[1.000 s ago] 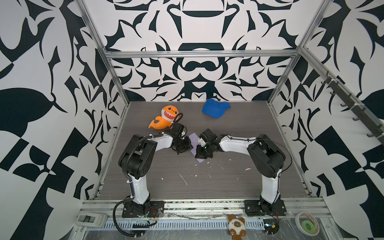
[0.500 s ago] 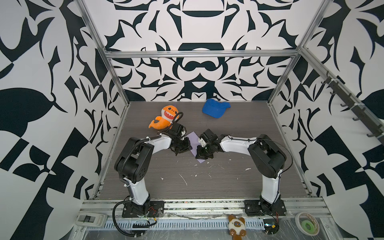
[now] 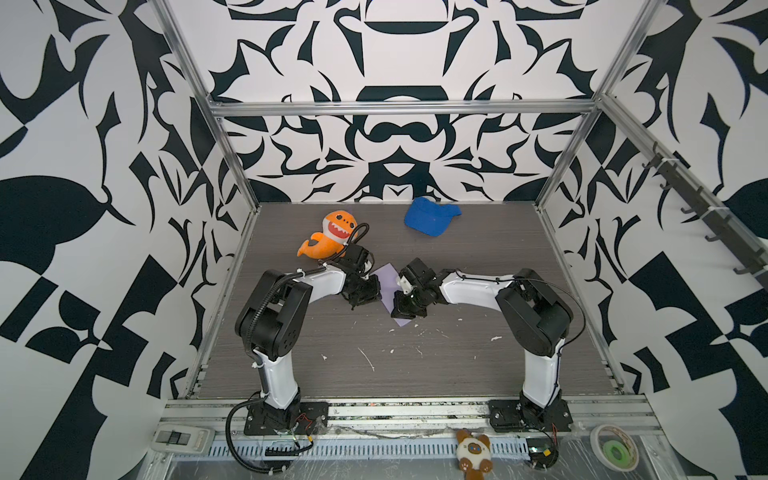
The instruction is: Fold a paper plane with a square sheet of paper (pick it up from the middle)
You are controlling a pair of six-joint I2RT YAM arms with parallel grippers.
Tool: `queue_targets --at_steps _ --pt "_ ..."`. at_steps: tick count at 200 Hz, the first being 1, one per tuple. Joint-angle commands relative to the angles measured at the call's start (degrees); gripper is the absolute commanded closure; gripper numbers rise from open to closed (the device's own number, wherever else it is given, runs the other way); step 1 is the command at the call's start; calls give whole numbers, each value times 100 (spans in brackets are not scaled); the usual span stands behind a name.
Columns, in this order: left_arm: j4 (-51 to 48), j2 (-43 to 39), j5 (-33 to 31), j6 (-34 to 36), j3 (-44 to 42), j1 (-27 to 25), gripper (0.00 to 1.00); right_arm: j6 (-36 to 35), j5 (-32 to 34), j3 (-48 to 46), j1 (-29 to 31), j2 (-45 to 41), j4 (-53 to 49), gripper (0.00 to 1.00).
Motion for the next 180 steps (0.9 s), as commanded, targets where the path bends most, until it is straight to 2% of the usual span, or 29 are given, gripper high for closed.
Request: queue_targets --at_steps 1,25,51,87,180 --pt "-157 -479 -3 222 -8 -11 86 -112 224 -173 -5 8 -589 94" --pt "118 -587 251 203 -145 -60 87 -99 232 -159 -5 45 -584 95" --pt "114 -277 254 182 51 -136 87 -94 224 -172 -5 81 -584 95" --pt "-256 136 -68 261 346 -144 87 -101 258 -209 -5 32 -615 95" --pt "-720 559 -807 209 650 22 87 -121 362 -304 -5 1 -706 95"
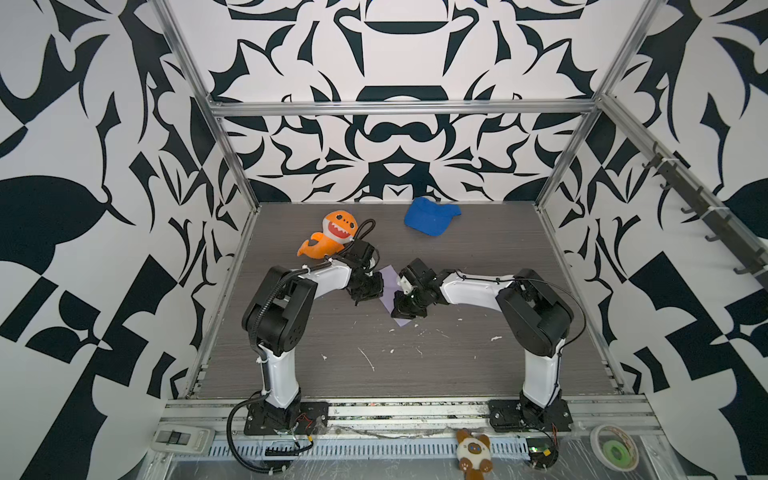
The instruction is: Fold a paper plane with a square sheet of paper (pick it up from the middle)
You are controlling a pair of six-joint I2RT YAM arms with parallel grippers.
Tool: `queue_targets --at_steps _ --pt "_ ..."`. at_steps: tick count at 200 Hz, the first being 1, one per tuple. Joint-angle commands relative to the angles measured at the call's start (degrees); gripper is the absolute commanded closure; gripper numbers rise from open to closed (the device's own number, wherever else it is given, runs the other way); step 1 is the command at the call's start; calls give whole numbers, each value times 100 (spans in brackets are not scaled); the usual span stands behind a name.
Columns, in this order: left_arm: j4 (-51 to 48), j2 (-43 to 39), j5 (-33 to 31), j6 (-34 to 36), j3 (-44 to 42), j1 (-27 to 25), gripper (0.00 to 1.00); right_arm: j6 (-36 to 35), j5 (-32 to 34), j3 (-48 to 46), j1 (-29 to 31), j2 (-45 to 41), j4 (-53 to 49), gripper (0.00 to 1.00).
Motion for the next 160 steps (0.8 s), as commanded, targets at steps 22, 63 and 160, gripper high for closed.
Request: queue_targets --at_steps 22,63,160 --pt "-397 286 -463 34 141 210 87 -130 366 -264 -5 7 -750 95" --pt "-504 521 -688 19 308 391 87 -129 384 -291 -5 -8 -762 95" --pt "-718 880 -947 326 680 857 87 -144 432 -327 -3 -81 -758 96"
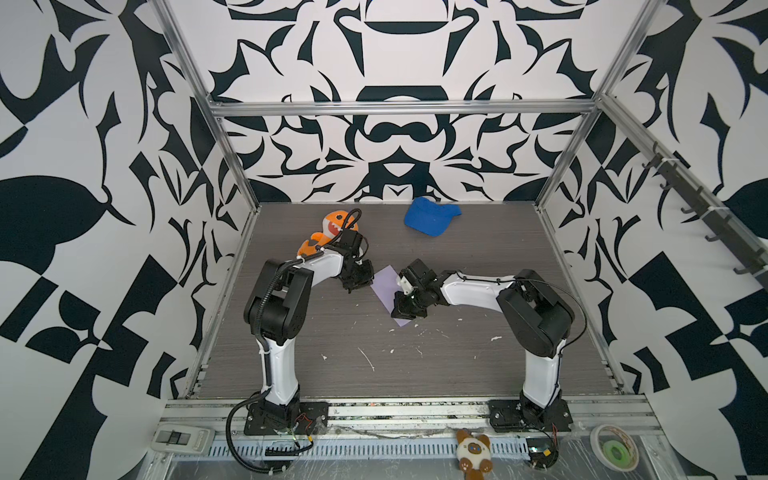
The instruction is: Fold a paper plane with a square sheet of paper (pick it up from the middle)
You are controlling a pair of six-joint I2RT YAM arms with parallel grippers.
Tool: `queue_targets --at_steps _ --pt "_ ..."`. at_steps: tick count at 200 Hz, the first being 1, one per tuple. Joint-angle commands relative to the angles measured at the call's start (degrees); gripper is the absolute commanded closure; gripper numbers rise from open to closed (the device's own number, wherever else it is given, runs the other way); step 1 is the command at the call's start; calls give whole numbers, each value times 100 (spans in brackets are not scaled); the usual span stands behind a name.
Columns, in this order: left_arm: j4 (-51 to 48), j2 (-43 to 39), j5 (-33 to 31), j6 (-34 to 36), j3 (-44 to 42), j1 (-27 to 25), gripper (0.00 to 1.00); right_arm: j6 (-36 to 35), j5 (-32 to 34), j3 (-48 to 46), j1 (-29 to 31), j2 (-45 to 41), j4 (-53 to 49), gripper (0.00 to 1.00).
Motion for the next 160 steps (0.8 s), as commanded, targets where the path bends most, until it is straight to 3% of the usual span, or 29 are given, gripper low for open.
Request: queue_targets --at_steps 1,40,59,104,127,160 --pt "-494 431 -776 255 35 204 87 -109 397 -248 -4 -33 -821 96" --pt "-873 -31 -1109 456 392 296 83 -149 192 -195 -5 -81 -590 96" --pt "-819 -582 -829 327 207 230 80 -107 -39 -147 -5 -129 -266 96" --pt "278 -1599 12 -967 -975 -175 67 61 -418 -101 -122 -503 746 92" --pt "907 -1603 319 -1564 -1293 -410 65 -54 -387 -106 -260 -647 757 86" --pt "1219 -1271 351 -1871 -1337 -678 63 -284 -280 -425 -641 -905 602 74"
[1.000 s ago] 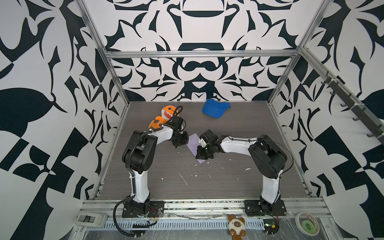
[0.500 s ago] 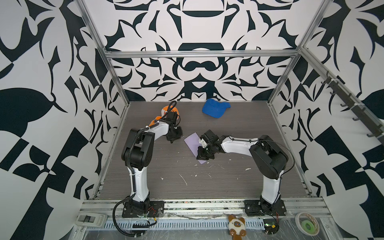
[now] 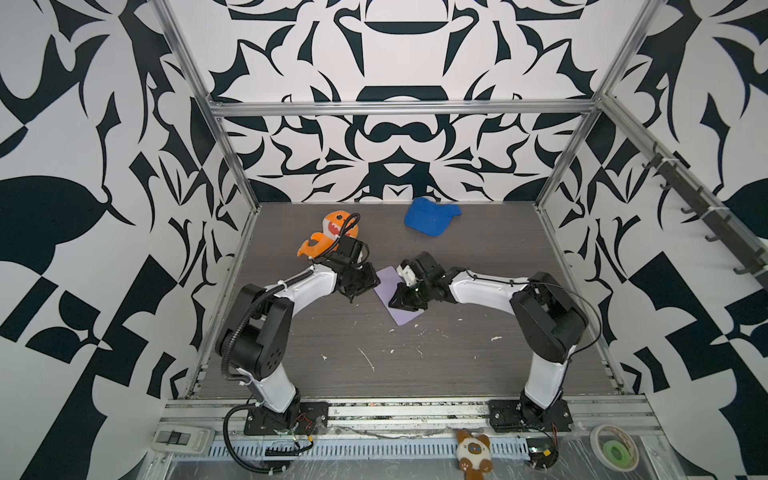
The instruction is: Fold a paper plane with a square sheet of paper (pick it up from the middle)
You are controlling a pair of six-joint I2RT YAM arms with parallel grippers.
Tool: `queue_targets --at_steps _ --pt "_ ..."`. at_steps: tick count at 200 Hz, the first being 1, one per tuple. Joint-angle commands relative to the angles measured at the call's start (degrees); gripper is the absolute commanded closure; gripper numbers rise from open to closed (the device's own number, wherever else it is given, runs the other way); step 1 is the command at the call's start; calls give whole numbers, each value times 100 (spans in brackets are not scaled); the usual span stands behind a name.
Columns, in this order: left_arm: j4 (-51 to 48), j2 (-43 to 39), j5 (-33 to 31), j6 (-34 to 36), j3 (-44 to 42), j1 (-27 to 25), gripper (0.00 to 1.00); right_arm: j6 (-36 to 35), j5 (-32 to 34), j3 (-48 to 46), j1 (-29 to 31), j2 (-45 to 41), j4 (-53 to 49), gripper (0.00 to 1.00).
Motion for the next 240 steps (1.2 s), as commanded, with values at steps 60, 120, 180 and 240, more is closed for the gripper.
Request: queue_targets --at_steps 60,120,180,240 --pt "420 859 98 -618 166 -132 63 -971 306 -609 -1063 -550 -752 59" --pt "61 1318 31 -167 565 -125 64 -1354 147 -506 -1086 -335 -1228 58" --pt "-275 1432 -106 357 1047 -88 64 -1160 -317 -651 -822 -294 -1034 70" --pt "123 575 -19 -54 596 -96 61 -470 -88 -1351 -1018 -1095 -58 64"
